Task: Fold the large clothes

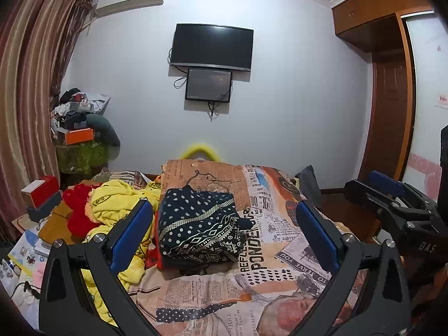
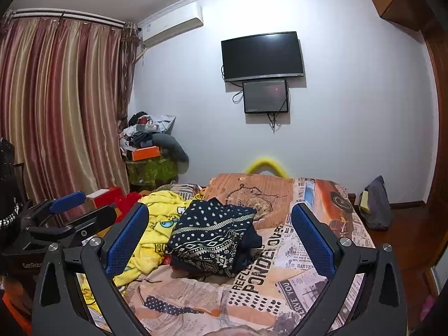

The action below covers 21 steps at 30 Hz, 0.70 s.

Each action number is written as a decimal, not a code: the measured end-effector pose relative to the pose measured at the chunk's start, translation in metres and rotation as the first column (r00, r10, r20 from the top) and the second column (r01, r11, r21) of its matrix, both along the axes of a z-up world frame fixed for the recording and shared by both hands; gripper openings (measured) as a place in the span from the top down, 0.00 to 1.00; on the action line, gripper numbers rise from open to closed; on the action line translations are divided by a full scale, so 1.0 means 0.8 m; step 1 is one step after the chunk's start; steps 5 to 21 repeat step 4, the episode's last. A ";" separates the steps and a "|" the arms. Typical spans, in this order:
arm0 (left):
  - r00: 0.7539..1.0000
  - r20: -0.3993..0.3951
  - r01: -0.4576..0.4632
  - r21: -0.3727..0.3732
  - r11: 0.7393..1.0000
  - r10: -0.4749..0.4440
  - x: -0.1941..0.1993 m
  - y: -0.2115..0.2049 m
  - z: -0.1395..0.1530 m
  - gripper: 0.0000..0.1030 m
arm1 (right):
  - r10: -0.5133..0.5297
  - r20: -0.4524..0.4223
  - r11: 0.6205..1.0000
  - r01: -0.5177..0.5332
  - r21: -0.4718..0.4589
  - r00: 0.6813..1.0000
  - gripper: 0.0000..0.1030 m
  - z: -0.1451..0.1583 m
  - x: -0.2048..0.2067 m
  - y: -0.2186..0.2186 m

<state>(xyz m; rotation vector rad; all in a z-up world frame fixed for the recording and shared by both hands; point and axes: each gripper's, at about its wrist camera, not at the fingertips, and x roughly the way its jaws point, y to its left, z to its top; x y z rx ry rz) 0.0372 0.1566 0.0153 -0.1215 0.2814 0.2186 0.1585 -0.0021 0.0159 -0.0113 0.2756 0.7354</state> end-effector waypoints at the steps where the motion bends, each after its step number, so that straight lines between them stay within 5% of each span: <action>1: 1.000 -0.002 0.005 0.001 1.000 -0.005 0.000 0.001 0.000 0.00 | -0.002 0.001 1.000 0.002 -0.001 1.000 0.02 0.000 0.000 0.000; 21: 1.000 -0.005 0.010 0.002 1.000 -0.010 0.002 0.000 0.001 0.00 | 0.000 0.000 1.000 0.000 -0.001 1.000 0.02 0.001 0.001 0.001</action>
